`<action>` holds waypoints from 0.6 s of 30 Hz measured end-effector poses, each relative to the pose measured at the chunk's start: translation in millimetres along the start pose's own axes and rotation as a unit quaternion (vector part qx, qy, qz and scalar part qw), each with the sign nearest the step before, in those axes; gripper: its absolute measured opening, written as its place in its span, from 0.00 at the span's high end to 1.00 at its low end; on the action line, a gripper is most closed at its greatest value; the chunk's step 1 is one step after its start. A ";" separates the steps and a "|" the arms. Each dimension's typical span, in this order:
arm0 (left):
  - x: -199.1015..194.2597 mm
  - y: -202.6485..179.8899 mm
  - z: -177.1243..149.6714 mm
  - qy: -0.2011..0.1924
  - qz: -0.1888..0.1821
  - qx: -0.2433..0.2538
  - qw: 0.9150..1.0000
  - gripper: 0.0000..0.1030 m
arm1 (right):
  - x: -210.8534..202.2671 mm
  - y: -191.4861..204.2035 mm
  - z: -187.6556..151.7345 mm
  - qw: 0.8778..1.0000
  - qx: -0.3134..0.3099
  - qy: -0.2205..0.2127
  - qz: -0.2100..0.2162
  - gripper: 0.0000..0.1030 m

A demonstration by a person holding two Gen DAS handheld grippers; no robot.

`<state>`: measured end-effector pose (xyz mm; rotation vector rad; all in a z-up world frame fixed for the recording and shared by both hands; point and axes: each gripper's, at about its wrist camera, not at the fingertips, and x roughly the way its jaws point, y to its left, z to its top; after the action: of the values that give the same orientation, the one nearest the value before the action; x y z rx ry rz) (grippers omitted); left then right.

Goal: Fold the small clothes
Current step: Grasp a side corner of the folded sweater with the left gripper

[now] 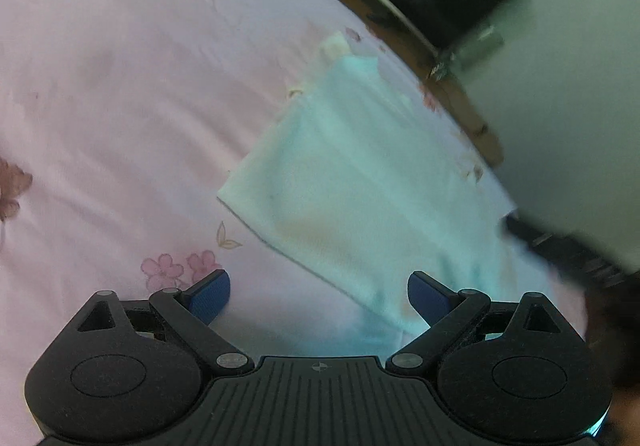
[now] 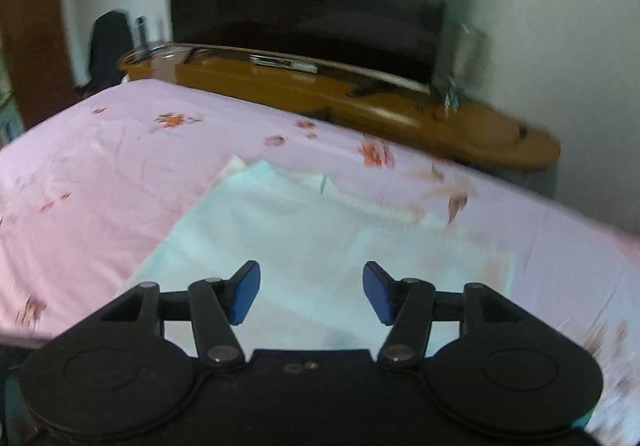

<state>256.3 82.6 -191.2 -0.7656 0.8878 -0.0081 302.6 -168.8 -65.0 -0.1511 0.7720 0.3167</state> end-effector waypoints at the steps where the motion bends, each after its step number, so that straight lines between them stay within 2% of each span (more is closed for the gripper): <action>1: 1.1 2.2 -0.8 -0.008 -0.008 -0.001 1.000 0.08 | 9.8 -3.9 -6.8 1.000 0.016 0.004 0.003 0.46; 8: 18.6 16.7 1.6 -0.046 -0.066 -0.049 0.996 0.08 | 47.6 -28.0 -30.2 0.997 0.077 0.009 0.005 0.47; 11: 29.9 16.9 8.8 -0.065 -0.082 -0.059 0.993 0.08 | 54.3 -30.2 -32.0 0.997 0.074 0.006 0.003 0.47; 18: 60.4 6.8 37.4 -0.099 -0.091 -0.064 0.989 0.08 | 69.4 -35.9 -28.2 0.996 0.087 -0.004 0.006 0.48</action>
<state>319.7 91.4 -222.7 -0.9478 0.6324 -0.0363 342.7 -194.0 -133.2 0.0187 0.7890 0.2598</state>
